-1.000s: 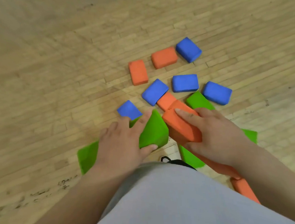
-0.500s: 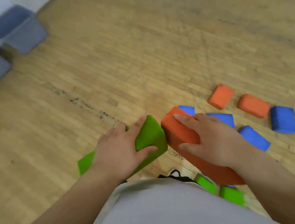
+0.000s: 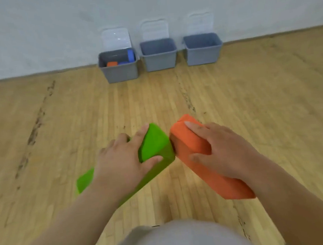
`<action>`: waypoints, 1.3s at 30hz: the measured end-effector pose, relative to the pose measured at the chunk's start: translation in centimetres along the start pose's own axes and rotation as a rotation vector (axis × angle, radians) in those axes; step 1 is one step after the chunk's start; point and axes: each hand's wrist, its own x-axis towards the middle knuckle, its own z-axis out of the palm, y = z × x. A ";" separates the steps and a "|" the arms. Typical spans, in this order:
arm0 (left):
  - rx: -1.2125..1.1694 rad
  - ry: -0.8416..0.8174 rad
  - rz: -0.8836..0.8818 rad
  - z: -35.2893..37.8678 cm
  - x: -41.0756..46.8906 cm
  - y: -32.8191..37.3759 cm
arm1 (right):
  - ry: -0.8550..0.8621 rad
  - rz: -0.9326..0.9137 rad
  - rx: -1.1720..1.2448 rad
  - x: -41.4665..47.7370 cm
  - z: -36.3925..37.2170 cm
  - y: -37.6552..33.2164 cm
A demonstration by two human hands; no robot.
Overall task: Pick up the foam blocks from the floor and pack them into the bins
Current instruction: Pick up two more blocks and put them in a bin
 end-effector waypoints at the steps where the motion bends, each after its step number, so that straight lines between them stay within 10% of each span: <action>1: -0.011 0.020 -0.045 -0.9 0.6 -2.0 | 0.012 -0.041 -0.007 2.0 -0.3 -2.0; 13: -0.042 0.162 -0.229 -5.8 8.9 -11.6 | 0.073 -0.177 -0.034 16.7 -3.6 -10.8; 39: 0.011 0.108 -0.379 -7.2 50.9 -6.6 | -0.042 -0.324 0.012 56.9 -16.4 5.8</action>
